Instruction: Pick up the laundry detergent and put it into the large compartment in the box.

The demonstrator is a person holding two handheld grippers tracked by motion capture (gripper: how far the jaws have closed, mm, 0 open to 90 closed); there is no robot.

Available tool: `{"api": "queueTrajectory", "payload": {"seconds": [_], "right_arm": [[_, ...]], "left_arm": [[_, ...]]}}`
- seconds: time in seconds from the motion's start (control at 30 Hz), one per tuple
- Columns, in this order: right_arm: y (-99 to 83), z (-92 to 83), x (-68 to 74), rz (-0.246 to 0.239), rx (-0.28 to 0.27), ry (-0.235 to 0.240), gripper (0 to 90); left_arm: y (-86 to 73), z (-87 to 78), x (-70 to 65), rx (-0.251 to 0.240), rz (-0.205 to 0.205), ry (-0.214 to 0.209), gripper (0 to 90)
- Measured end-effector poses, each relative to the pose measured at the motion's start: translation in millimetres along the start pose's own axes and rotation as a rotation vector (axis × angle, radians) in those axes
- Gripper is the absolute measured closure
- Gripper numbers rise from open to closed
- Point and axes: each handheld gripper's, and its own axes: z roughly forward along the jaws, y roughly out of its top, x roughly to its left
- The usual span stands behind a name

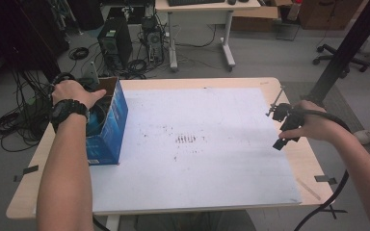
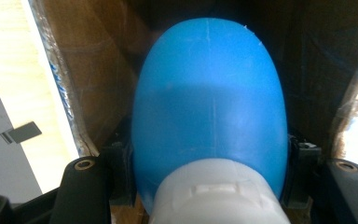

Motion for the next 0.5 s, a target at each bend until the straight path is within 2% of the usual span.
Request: {"api": "queueTrajectory", "payload": {"seconds": [0.5], "right_arm": [[0.5,0.3,0.2,-0.001,0.004,0.0,13.2]], "left_arm": [[0.2,8.0,0.3,0.0,0.002,-0.004,37.5]]}}
